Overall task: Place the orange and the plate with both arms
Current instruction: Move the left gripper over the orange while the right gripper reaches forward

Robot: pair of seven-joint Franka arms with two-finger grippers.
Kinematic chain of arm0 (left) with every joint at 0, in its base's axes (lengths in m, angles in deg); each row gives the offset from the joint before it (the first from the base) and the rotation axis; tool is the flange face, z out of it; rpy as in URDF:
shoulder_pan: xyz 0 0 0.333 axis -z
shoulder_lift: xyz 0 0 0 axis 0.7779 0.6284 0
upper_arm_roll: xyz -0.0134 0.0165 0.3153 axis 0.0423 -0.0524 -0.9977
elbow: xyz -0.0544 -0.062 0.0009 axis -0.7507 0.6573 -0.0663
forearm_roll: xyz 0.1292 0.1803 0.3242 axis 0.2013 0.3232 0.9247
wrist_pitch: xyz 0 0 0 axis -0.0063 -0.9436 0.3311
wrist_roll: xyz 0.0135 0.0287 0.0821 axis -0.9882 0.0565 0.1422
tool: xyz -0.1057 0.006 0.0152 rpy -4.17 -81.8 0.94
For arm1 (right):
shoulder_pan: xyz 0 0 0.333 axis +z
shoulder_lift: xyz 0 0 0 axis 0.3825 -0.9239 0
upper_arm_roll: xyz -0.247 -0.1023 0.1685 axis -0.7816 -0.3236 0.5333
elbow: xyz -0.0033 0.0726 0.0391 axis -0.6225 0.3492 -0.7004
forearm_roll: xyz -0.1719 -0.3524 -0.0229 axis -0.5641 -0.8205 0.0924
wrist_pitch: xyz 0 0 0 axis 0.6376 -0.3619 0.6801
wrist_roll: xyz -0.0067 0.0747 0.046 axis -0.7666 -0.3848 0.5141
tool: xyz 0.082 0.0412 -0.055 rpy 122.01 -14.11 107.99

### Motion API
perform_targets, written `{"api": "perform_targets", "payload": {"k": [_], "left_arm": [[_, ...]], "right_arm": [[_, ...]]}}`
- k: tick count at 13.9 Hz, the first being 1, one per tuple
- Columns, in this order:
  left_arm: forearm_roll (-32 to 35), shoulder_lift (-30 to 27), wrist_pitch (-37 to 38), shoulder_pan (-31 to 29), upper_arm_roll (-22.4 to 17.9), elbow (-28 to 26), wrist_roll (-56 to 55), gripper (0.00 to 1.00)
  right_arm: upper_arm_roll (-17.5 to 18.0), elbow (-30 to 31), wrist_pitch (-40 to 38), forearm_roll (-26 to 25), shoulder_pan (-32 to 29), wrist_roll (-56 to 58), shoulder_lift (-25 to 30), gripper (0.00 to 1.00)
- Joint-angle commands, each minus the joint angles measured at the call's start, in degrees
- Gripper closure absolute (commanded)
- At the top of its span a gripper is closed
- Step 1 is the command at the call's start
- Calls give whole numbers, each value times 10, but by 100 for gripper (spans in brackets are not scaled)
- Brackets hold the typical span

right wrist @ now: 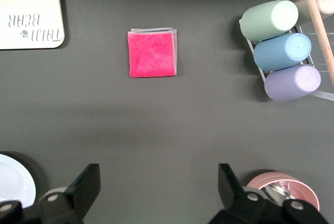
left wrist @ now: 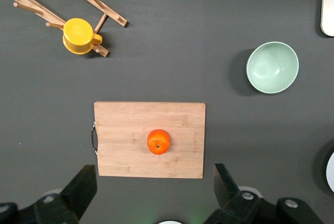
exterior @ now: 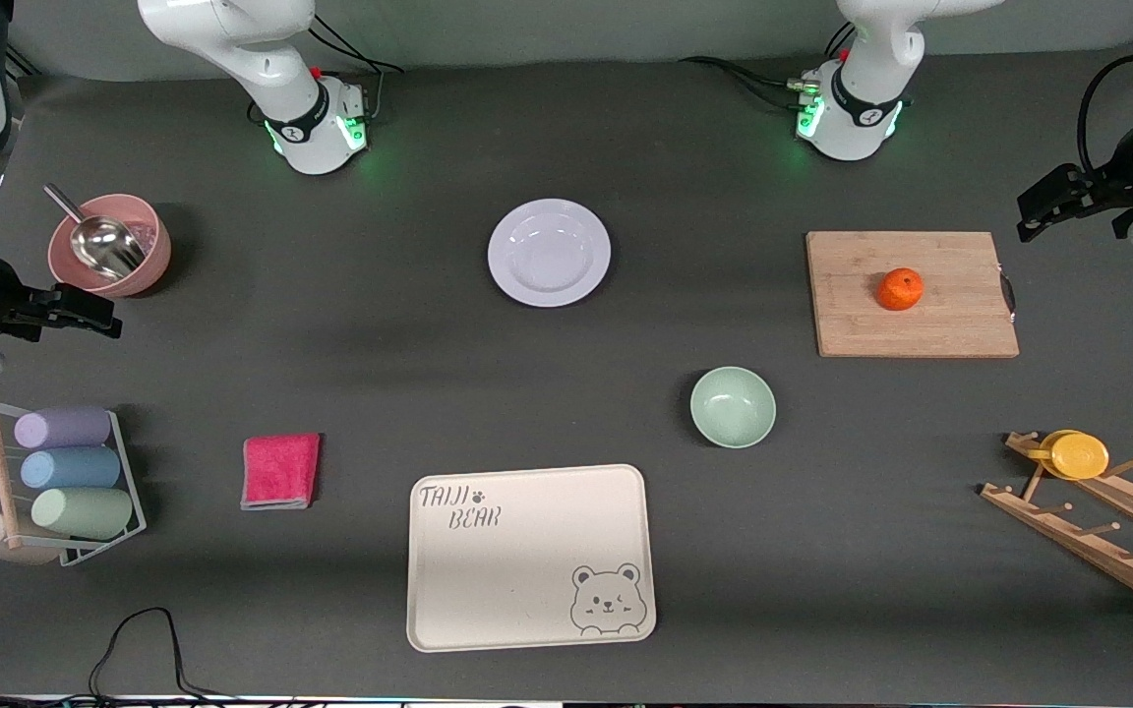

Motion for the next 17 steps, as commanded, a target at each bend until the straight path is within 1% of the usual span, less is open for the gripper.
{"api": "perform_targets", "payload": {"k": [1,6,7,9,11,12,14,15,17], "left_arm": [[-7,-6,-9,-5,2,-8,6,0],[-7,-6,6,-4,2,-10,6,0],[-2,-6,19,-4,2,-17,6,0],[2,-9,21,-4,2,-47,6,0],[9,-12,13,-5,2,-82,4,0],[14,-14,7,-5,2,-102,3,0],[15,-33,-42,-7,0,-168,3,0],[15,-43,-68,-6,-5,-200,2,0],[16,-52,-112,-7,-8,-244,3,0]], "right_arm": [[2,2,-3,-1,-3,-11,6,0],[3,2,-3,-1,-3,-11,6,0],[3,2,-4,-1,-2,-11,10,0],[5,12,-24,0,0,-20,27,0],[7,56,-24,1,15,-40,70,0],[7,88,-19,7,25,-57,101,0],[7,156,-4,17,54,-109,168,0],[7,180,1,17,71,-129,192,0],[7,215,6,16,105,-177,227,0]]}}
